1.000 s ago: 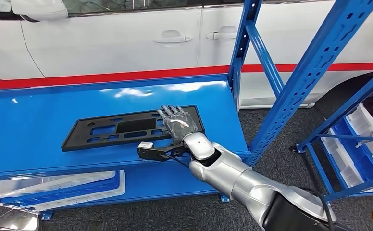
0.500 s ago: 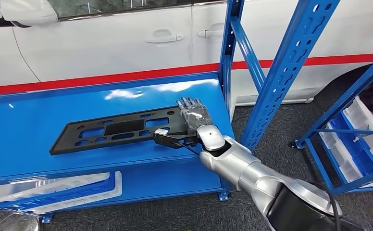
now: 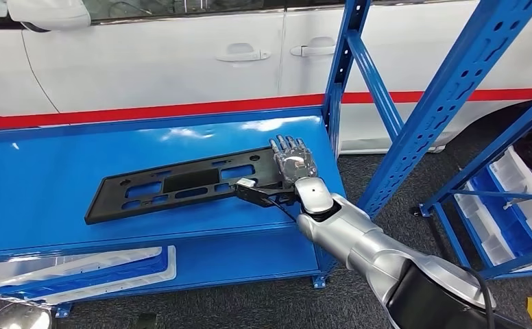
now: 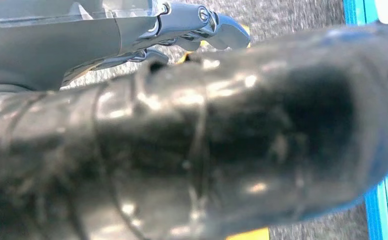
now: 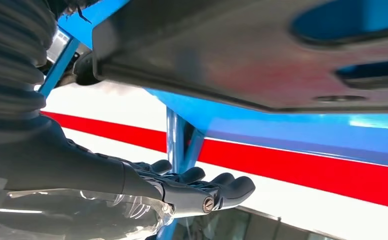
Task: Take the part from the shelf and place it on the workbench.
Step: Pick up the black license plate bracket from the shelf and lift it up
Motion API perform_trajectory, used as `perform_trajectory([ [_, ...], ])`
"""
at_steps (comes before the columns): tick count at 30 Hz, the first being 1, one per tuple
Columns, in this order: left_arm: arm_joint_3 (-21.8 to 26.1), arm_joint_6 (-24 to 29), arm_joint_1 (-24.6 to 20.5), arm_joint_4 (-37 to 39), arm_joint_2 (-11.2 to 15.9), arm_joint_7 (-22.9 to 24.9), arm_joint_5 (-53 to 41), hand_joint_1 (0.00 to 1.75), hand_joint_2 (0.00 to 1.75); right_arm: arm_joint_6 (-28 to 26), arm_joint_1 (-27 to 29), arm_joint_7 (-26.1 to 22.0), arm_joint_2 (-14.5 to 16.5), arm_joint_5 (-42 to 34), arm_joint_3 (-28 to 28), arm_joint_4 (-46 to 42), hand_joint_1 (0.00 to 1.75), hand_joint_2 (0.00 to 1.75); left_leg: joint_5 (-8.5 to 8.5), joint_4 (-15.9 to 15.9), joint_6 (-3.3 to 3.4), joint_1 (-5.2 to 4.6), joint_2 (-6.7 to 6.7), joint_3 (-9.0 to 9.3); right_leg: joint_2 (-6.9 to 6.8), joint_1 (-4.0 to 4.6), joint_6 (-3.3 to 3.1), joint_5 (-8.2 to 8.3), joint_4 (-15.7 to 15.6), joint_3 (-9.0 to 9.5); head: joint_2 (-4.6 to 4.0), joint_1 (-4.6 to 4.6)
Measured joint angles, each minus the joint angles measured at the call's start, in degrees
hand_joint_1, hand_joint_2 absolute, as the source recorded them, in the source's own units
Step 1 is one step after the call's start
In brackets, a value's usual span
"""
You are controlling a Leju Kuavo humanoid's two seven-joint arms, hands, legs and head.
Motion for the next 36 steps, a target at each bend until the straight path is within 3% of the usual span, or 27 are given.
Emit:
perform_trajectory([
  [2,0.0,-0.8,0.0,0.0,-0.1,-0.3,0.0,0.0,0.0,-0.8,0.0,-0.5,0.0,0.3,0.0,0.1,0.0,1.75,-0.6,0.8,-0.49,-0.03,-0.08,-0.16,-0.04,-0.02,-0.22,3.0,-7.2,3.49,0.0,0.0],
  [3,-0.1,-1.0,-0.1,0.0,-0.2,-0.5,0.0,0.0,0.0,-1.2,0.0,-0.8,0.0,0.4,0.0,0.2,0.0,1.75,-0.83,1.2,-0.8,-0.1,-0.11,-0.32,0.0,0.03,-0.44,3.63,-9.5,4.66,0.0,-0.02],
  [6,-0.1,-1.1,-0.2,0.0,-0.2,-0.8,0.0,0.0,0.0,-2.1,0.2,-1.8,0.1,0.8,0.0,0.1,0.0,1.75,-0.96,1.4,-1.51,-0.18,-0.15,-0.5,0.15,0.28,-1.36,3.61,-10.6,5.16,0.0,-0.03],
  [8,-0.1,-1.1,-0.1,0.0,-0.2,-1.0,0.0,0.0,0.0,-2.3,0.2,-2.3,0.3,1.1,0.0,0.1,0.0,1.75,-1.91,2.5,-2.04,-0.06,-0.09,-0.95,0.13,0.1,-2.02,3.75,-10.8,5.28,0.0,-0.13],
  [9,-0.2,-1.1,-0.2,0.0,-0.2,-1.0,0.0,0.0,0.0,-2.4,0.1,-2.5,0.4,1.1,0.0,0.1,0.0,1.75,-3.14,4.5,-2.32,-0.01,-0.06,-1.86,0.11,-0.03,-2.3,3.81,-10.9,5.34,0.0,-0.26],
  [11,-0.2,-1.3,-0.2,0.0,-0.2,-1.2,0.0,0.0,0.0,-2.6,0.1,-3.1,0.8,1.2,0.0,0.1,0.0,1.75,-6.52,11.6,-2.79,0.09,-0.03,-5.22,0.06,0.0,-2.61,3.78,-11.0,5.37,0.0,-0.48],
  [13,-0.3,-1.5,-0.1,0.0,-0.2,-1.3,-0.1,0.0,0.0,-2.7,0.3,-3.9,1.1,1.5,0.0,0.1,0.0,1.75,-7.99,17.2,-2.93,0.13,-0.02,-8.11,0.02,0.1,-2.71,3.74,-11.0,5.38,0.0,-0.48],
  [14,-0.3,-1.6,-0.1,0.0,-0.2,-1.3,-0.1,0.0,0.0,-2.7,0.4,-4.2,1.3,1.6,0.0,0.1,0.0,1.75,-7.1,16.9,-2.86,0.12,-0.02,-8.12,0.02,0.14,-2.72,3.73,-10.9,5.43,0.0,-0.48],
  [15,-0.3,-1.7,-0.1,0.0,-0.2,-1.3,-0.3,0.0,0.0,-2.7,0.5,-4.5,1.5,1.8,0.0,0.1,0.0,1.75,-5.32,14.4,-2.67,0.11,-0.02,-7.02,0.07,0.17,-2.72,3.72,-10.9,5.51,0.0,-0.49],
  [17,-0.4,-1.7,-0.2,0.0,-0.2,-1.3,-0.4,0.0,0.0,-2.7,0.4,-4.8,2.1,2.2,0.0,0.0,0.0,1.75,-1.63,6.3,-2.03,-0.07,0.0,-3.05,0.16,0.25,-2.63,3.69,-11.0,5.68,0.0,-0.47],
  [19,-0.6,-1.7,-0.4,0.0,-0.2,-1.3,-0.5,0.0,0.0,-2.7,0.3,-4.9,2.4,2.3,0.0,-0.1,0.0,1.75,-0.47,1.5,-1.49,-0.44,-0.04,-0.72,0.16,0.27,-2.23,3.74,-11.1,5.62,0.0,-0.44],
  [23,-1.1,-1.8,-0.2,0.0,-0.3,-1.3,-0.8,0.0,0.0,-2.7,0.4,-5.3,3.0,2.7,0.0,-0.2,0.0,1.75,-0.04,0.0,-0.73,-0.35,-0.06,-0.07,0.06,0.26,-0.97,3.34,-10.7,5.44,0.0,-0.38],
  [25,-1.3,-1.9,-0.3,0.0,-0.3,-1.3,-0.8,0.0,0.0,-2.7,0.4,-5.4,3.0,2.9,0.0,-0.3,0.0,1.75,0.33,-0.7,-0.21,-0.04,0.05,0.32,-0.03,0.24,-0.48,0.73,-6.4,3.5,0.0,-0.32],
  [27,-1.4,-1.9,-0.4,0.0,-0.3,-1.3,-0.9,0.0,0.0,-2.6,0.7,-5.6,3.0,3.1,0.0,-0.3,0.0,1.75,0.29,-0.6,0.08,-0.05,0.04,0.33,-0.05,0.17,-0.21,-2.39,0.5,0.23,0.0,-0.29],
  [28,-1.4,-1.8,-0.3,0.0,-0.3,-1.3,-0.9,0.0,0.0,-2.6,0.9,-5.7,3.0,3.2,0.0,-0.4,0.0,1.75,0.23,-0.6,0.11,-0.05,0.03,0.33,-0.07,0.14,-0.12,-2.94,2.8,-0.91,0.01,-0.29],
  [29,-1.5,-1.8,-0.3,0.0,-0.4,-1.3,-0.9,0.0,0.0,-2.4,1.1,-5.8,3.0,3.2,0.0,-0.4,0.0,1.75,0.15,-0.5,0.1,-0.05,0.0,0.34,-0.11,0.09,-0.07,-2.42,3.1,-1.18,0.01,-0.28],
  [31,-1.5,-1.7,-0.2,0.0,-0.5,-1.3,-0.9,0.0,0.0,-2.2,1.3,-6.1,3.1,3.4,0.0,-0.6,0.0,1.75,-0.16,0.0,-0.13,-0.02,-0.09,0.34,-0.19,-0.03,-0.09,1.08,-2.1,1.27,0.01,-0.28],
  [33,-1.5,-1.7,-0.2,0.0,-0.5,-1.3,-1.0,0.0,0.0,-2.0,1.2,-6.3,3.3,3.5,0.0,-0.9,0.0,1.75,-0.68,0.8,-0.69,-0.2,-0.16,0.05,-0.14,-0.04,-0.4,3.33,-8.4,4.46,0.01,-0.31],
  [36,-1.7,-1.7,-0.3,0.0,-0.5,-1.3,-1.0,0.0,0.0,-1.9,1.4,-6.4,3.7,3.6,0.0,-1.2,0.0,1.75,-0.95,1.3,-1.45,-0.35,-0.17,-0.39,0.07,0.2,-1.31,3.36,-10.5,5.34,0.0,-0.34],
])
